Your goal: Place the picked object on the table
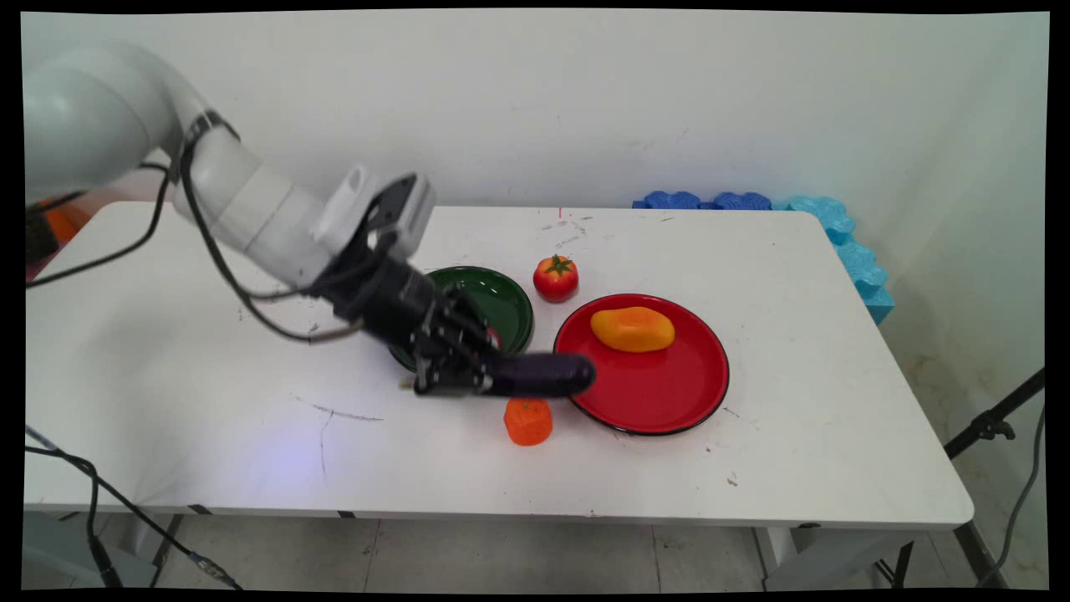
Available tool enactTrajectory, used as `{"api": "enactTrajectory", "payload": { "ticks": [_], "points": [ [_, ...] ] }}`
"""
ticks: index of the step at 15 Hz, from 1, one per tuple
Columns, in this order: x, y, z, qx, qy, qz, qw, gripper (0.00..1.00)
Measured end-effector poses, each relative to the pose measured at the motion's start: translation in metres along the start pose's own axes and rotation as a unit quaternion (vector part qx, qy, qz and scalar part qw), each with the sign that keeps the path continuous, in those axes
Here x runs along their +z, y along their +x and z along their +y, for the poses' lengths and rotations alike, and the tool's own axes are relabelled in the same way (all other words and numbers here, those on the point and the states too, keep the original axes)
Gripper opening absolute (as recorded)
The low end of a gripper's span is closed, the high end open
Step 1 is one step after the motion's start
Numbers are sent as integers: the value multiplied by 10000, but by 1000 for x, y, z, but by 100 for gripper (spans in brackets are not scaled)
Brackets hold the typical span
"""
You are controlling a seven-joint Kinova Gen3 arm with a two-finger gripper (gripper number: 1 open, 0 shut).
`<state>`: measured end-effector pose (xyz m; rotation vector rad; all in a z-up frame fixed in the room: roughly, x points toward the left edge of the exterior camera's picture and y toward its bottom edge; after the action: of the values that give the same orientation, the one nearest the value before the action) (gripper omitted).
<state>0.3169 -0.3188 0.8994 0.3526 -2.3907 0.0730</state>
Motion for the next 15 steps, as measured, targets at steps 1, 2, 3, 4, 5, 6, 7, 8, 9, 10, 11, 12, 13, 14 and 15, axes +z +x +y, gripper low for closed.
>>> {"api": "enactTrajectory", "payload": {
  "ticks": [1,2,3,4,5,6,7,8,9,10,11,12,13,14,15],
  "points": [
    [6,-3,5,17,-40,-27,10000,0],
    [13,-7,9,35,-67,-53,10000,0],
    [21,-10,12,52,-82,-74,9999,0],
    [27,-12,14,65,-91,-88,9999,0],
    [35,-15,16,79,-94,-106,9999,0],
    [43,-18,17,88,-92,-124,9998,0],
    [50,-20,18,94,-87,-140,9998,0],
    [59,-23,18,92,-78,-162,9998,0],
    [65,-25,17,87,-67,-176,9998,0],
    [71,-27,17,79,-55,-190,9998,0],
    [78,-29,16,58,-42,-210,9998,0],
    [82,-31,16,34,-36,-220,9997,0],
    [86,-32,15,5,-30,-228,9997,0],
    [90,-34,15,-15,-23,-238,9997,0],
    [94,-36,14,-32,-15,-248,9997,0]
  ]
}}
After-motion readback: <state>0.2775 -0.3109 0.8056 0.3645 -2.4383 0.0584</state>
